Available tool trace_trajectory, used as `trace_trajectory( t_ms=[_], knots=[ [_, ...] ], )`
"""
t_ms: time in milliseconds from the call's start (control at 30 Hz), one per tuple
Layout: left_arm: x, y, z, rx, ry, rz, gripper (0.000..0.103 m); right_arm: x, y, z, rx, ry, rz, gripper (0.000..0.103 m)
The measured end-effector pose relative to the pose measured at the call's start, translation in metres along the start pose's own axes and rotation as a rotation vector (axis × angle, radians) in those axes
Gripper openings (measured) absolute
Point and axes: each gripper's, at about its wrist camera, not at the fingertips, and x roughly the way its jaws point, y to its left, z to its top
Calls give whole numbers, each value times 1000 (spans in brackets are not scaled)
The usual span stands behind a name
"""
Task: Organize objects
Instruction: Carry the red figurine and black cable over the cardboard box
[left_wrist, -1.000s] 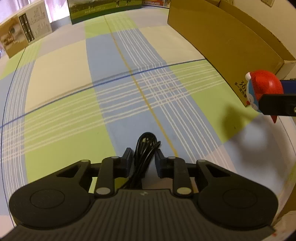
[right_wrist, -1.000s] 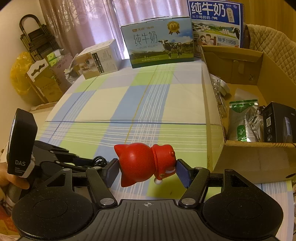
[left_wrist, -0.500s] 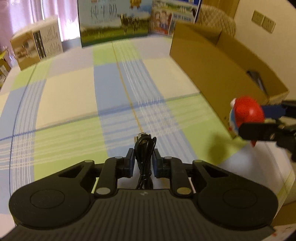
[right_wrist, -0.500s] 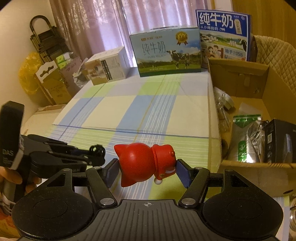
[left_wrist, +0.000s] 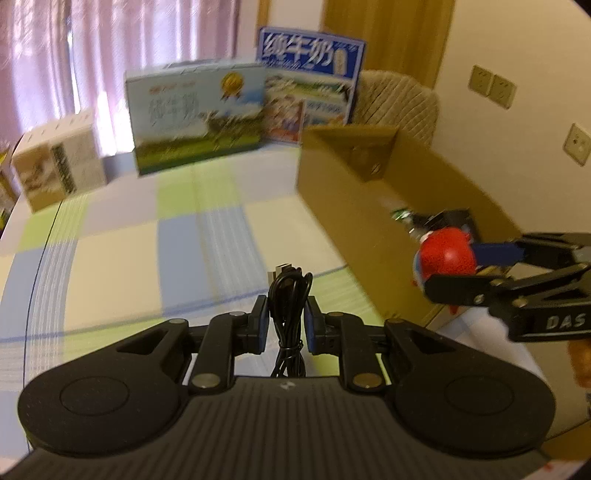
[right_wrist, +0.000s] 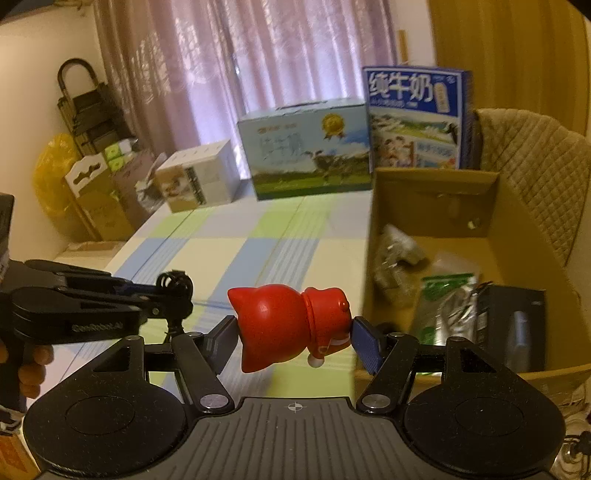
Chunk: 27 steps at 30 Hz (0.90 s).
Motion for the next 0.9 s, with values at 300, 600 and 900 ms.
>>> trace_trajectory(
  t_ms=[300,600,900],
  knots=[
    [4,-48,41,59,-69,-64,16,-25,-45,11,44,-58,-68,64],
    [36,-97,77,112,-88,-114,16,-30,-99,26,81,-83,-125,64],
    [91,-129,107,124,-49,-110,16,-5,-150,40,78,-49,-161,64]
  ],
)
